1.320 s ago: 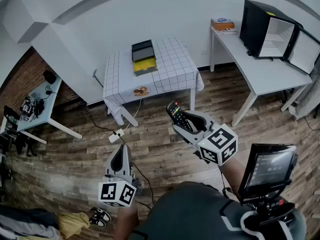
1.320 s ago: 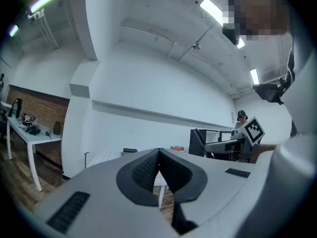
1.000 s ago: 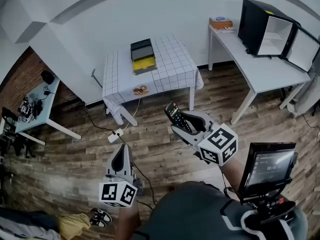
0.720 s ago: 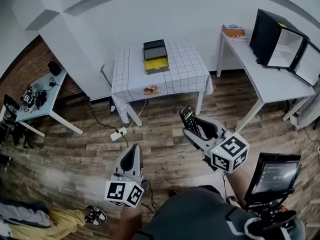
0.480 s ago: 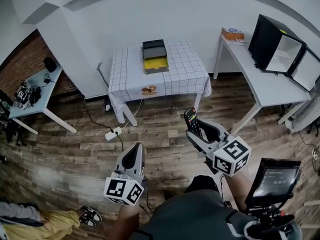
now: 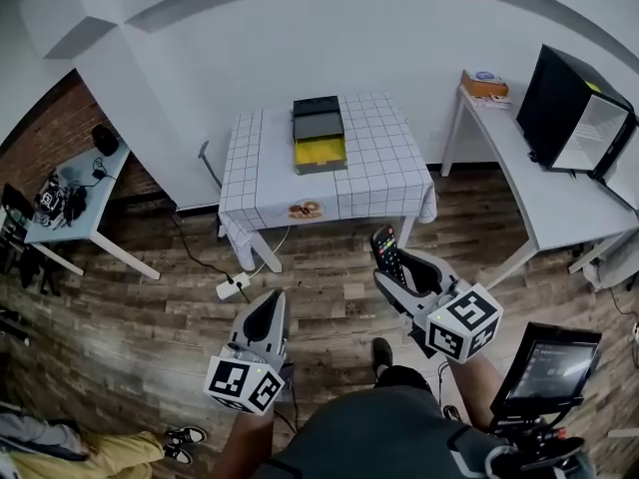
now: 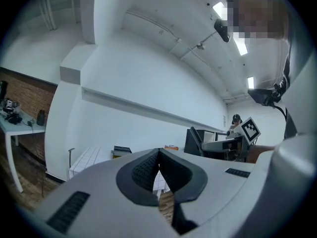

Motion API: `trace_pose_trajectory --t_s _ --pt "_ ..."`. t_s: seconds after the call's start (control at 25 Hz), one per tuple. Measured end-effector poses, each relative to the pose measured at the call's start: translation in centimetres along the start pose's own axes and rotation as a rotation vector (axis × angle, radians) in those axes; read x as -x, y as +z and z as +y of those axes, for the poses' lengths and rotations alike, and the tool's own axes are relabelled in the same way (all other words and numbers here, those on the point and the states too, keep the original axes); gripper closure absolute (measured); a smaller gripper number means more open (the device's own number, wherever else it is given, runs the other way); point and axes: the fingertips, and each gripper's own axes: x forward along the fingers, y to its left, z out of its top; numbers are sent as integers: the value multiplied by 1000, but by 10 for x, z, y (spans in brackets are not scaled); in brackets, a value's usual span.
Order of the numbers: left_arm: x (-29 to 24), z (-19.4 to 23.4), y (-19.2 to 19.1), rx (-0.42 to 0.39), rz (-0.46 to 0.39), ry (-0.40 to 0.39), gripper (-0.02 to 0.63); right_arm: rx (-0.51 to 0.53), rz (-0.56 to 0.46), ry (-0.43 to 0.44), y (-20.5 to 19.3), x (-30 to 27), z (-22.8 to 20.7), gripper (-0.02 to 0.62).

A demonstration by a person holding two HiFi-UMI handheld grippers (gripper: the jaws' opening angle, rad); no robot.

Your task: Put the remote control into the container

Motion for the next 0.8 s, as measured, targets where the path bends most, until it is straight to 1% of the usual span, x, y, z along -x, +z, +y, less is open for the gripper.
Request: trace_pose_trajectory --t_s 0.12,0.32,0.44,0.56,0.68,0.8 --pt "-39 11 11 -28 0 18 597 8 -6 15 12 -20 -39 385" --pt "-99 26 23 -41 -9 58 597 8 -2 59 26 -52 -95 385" --pt "-133 37 32 -35 -24 86 597 3 -3 83 37 -73 -127 385" --pt "-159 44 40 -53 -27 111 597 4 -5 104 45 -94 -153 385" --pt "-178 55 43 -73 -16 128 597 -3 -5 108 50 -118 -174 385" --pt "-193 75 42 -62 -10 143 597 -5 -3 112 53 -144 -186 385"
